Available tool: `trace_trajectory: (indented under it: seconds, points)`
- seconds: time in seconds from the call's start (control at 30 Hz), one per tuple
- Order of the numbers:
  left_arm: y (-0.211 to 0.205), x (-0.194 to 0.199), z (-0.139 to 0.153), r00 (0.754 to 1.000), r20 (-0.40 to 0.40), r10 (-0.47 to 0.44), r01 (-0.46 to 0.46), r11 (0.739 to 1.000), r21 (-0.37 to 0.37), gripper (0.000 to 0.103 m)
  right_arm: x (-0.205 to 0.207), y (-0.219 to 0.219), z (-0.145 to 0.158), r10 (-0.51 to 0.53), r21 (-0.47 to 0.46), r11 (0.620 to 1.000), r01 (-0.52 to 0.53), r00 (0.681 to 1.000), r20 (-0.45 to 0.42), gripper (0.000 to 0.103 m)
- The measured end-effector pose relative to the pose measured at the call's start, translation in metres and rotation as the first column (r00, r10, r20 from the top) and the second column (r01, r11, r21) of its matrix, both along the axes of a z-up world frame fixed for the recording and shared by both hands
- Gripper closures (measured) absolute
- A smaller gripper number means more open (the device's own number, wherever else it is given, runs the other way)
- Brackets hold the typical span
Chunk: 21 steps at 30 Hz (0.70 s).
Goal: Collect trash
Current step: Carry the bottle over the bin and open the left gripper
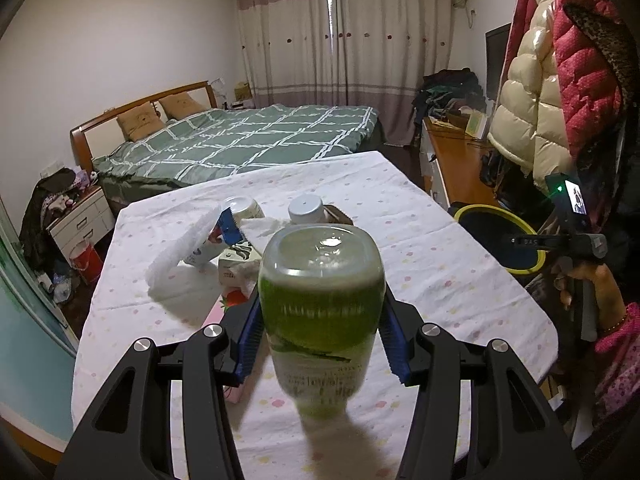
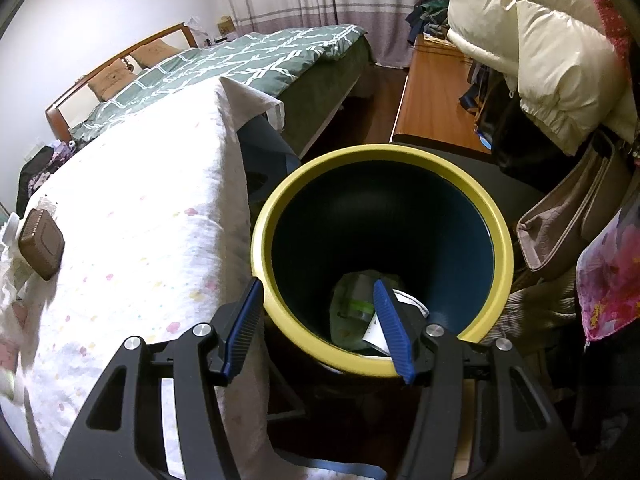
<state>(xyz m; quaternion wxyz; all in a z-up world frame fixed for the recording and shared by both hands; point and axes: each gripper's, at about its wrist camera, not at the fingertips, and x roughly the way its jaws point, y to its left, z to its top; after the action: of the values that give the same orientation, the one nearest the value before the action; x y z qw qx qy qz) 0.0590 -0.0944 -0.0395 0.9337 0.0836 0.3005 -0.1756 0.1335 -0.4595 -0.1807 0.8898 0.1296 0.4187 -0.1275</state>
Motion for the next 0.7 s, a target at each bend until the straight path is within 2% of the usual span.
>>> trace_trajectory:
  seconds: [0.4,0.7]
  points:
    - [-0.016,0.005,0.005,0.998,-0.012,-0.054,0.053,0.998,-0.022,0.051,-0.016,-0.006,0.009,-0.016,-0.004,1.0,0.016,0.999,0.027,0.048]
    - [-0.062,0.022,0.014,0.987,-0.016,-0.163,0.162,0.986,-0.041,0.051,-0.044,-0.019,0.022,-0.045,-0.034,0.998,0.047,0.997,0.065,0.048]
